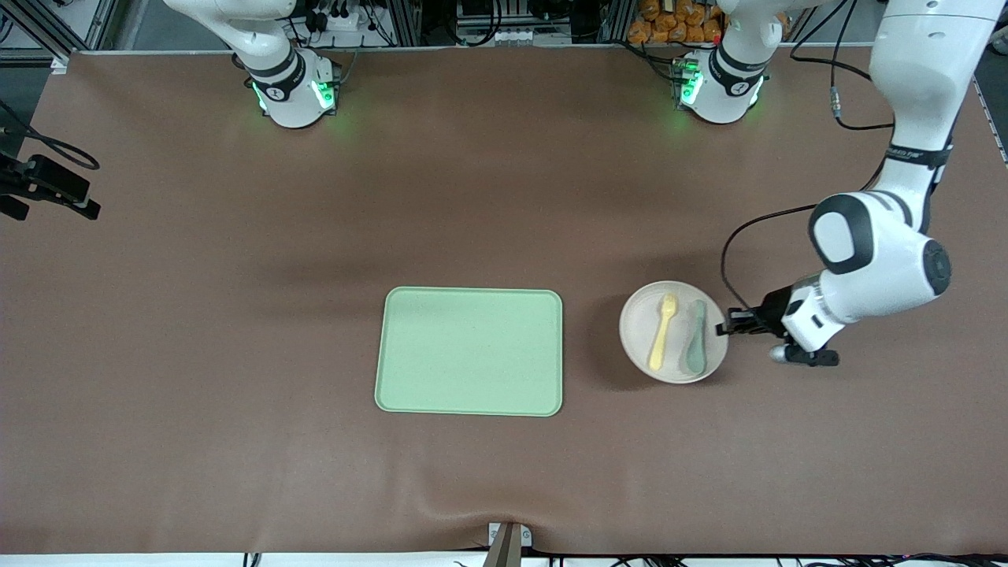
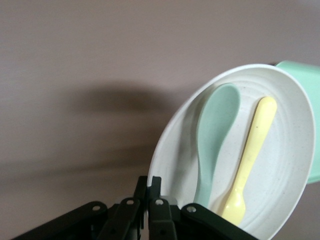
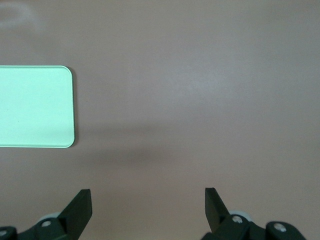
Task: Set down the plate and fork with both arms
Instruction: 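Carry the plate with the left gripper onto the green tray, then open the left gripper and withdraw it while the right gripper approaches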
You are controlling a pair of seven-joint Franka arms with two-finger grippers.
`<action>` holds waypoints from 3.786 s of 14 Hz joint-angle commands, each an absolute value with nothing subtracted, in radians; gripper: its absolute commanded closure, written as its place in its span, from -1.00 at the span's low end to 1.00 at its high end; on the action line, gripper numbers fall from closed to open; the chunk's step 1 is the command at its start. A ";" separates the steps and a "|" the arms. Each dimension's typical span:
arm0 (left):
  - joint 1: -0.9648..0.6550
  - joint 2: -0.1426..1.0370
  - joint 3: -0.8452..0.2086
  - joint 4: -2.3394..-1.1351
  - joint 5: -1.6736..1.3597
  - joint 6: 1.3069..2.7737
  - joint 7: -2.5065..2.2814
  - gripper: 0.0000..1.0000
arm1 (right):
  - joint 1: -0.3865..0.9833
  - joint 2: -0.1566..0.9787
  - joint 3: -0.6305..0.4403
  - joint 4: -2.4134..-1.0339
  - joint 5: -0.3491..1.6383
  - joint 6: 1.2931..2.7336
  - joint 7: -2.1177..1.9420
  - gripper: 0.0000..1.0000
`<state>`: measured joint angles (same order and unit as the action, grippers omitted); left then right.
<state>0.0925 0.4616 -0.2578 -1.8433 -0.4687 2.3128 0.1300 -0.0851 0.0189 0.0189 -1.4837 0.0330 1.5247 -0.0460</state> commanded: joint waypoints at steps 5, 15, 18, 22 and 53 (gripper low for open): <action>-0.165 0.764 -0.232 -1.452 -0.469 2.296 -0.242 1.00 | -0.103 0.017 0.031 -1.480 0.029 1.520 -0.051 -1.00; -0.446 0.888 -0.109 -1.356 -0.471 2.407 -0.472 1.00 | -0.110 0.017 0.031 -1.482 0.031 1.520 -0.052 -1.00; -0.469 0.902 -0.107 -1.359 -0.469 2.437 -0.471 1.00 | -0.110 0.017 0.031 -1.482 0.032 1.520 -0.052 -1.00; -0.477 0.908 -0.109 -1.359 -0.469 2.454 -0.476 0.41 | -0.110 0.017 0.031 -1.482 0.034 1.520 -0.052 -1.00; 0.041 0.124 -0.115 -1.430 0.077 1.539 -0.266 -1.00 | 0.156 0.373 0.043 -1.361 0.120 1.754 0.297 -1.00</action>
